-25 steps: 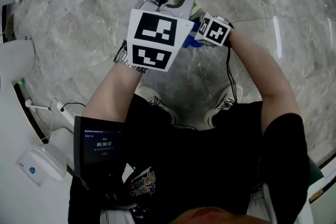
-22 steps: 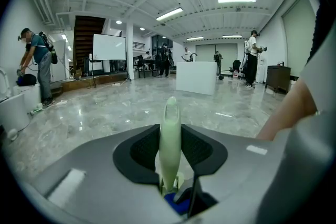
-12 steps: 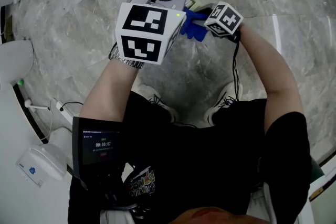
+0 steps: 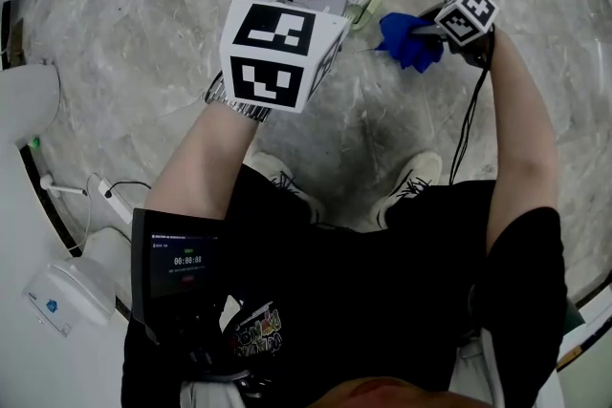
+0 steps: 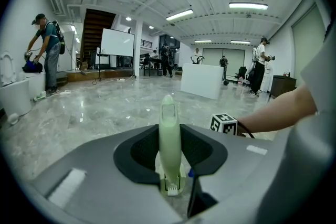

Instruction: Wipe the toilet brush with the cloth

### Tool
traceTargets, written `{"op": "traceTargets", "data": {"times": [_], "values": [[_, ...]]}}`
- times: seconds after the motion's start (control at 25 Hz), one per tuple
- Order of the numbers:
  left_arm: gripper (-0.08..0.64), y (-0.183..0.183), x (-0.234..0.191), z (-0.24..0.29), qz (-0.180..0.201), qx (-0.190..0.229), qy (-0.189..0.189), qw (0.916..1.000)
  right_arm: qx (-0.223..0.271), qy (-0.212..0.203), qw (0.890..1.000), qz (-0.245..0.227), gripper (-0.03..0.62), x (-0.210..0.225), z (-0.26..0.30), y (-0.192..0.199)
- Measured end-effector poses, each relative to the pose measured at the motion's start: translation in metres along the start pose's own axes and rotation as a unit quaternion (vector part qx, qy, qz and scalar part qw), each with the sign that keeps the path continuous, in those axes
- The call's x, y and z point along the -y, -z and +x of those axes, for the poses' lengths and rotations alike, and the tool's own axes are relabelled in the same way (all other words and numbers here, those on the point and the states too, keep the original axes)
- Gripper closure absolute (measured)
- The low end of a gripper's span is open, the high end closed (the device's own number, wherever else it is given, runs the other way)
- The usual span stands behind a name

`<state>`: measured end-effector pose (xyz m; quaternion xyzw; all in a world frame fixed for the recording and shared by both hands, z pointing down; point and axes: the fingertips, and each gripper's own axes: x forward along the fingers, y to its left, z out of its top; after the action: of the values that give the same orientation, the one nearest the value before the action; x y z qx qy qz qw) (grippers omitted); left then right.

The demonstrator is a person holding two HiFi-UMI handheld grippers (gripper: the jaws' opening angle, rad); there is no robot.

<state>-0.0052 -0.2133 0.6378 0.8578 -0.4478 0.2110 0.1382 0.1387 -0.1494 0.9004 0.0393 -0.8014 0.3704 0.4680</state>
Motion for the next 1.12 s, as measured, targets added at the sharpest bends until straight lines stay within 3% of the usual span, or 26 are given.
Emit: {"op": "traceTargets", "data": {"times": [0.08, 0.16, 0.24, 0.4, 0.48, 0.6, 0.68, 0.76, 0.84, 0.96, 1.12], "values": [[0.433, -0.003, 0.002, 0.001, 0.005, 0.004, 0.003, 1.0000, 0.073, 0.051, 0.996, 0.029, 0.493, 0.027, -0.030, -0.017], [0.433, -0.005, 0.003, 0.001, 0.007, 0.008, 0.005, 0.9999, 0.165, 0.096, 0.981, 0.039, 0.492, 0.038, -0.052, -0.053], [0.433, -0.007, 0.002, 0.003, -0.005, 0.014, 0.003, 0.9999, 0.222, 0.099, 0.970, 0.018, 0.492, 0.024, -0.054, -0.094], [0.434, -0.016, 0.000, 0.011, -0.029, 0.029, 0.000, 0.9992, 0.254, 0.039, 0.963, -0.083, 0.492, -0.052, -0.055, -0.155], [0.434, -0.019, -0.002, 0.012, -0.028, 0.034, -0.003, 0.9990, 0.276, 0.001, 0.954, -0.116, 0.492, -0.087, -0.070, -0.173], [0.434, -0.022, -0.003, 0.013, -0.027, 0.038, -0.006, 0.9989, 0.329, -0.065, 0.937, -0.097, 0.494, -0.121, -0.103, -0.182], [0.436, -0.025, 0.001, 0.012, -0.026, 0.043, 0.000, 0.9988, 0.378, -0.102, 0.918, -0.064, 0.494, -0.134, -0.134, -0.185], [0.436, -0.029, 0.004, 0.010, -0.020, 0.053, 0.007, 0.9984, 0.433, -0.119, 0.892, -0.046, 0.496, -0.141, -0.168, -0.191], [0.436, -0.032, 0.006, 0.009, -0.021, 0.059, 0.011, 0.9980, 0.460, -0.117, 0.879, -0.047, 0.518, -0.143, -0.187, -0.194], [0.437, -0.034, 0.007, 0.012, -0.020, 0.056, 0.011, 0.9982, 0.463, -0.105, 0.879, -0.052, 0.535, -0.139, -0.191, -0.195], [0.442, -0.032, 0.008, 0.018, -0.012, 0.043, 0.015, 0.9989, 0.424, -0.094, 0.900, -0.037, 0.538, -0.129, -0.160, -0.188]]}}
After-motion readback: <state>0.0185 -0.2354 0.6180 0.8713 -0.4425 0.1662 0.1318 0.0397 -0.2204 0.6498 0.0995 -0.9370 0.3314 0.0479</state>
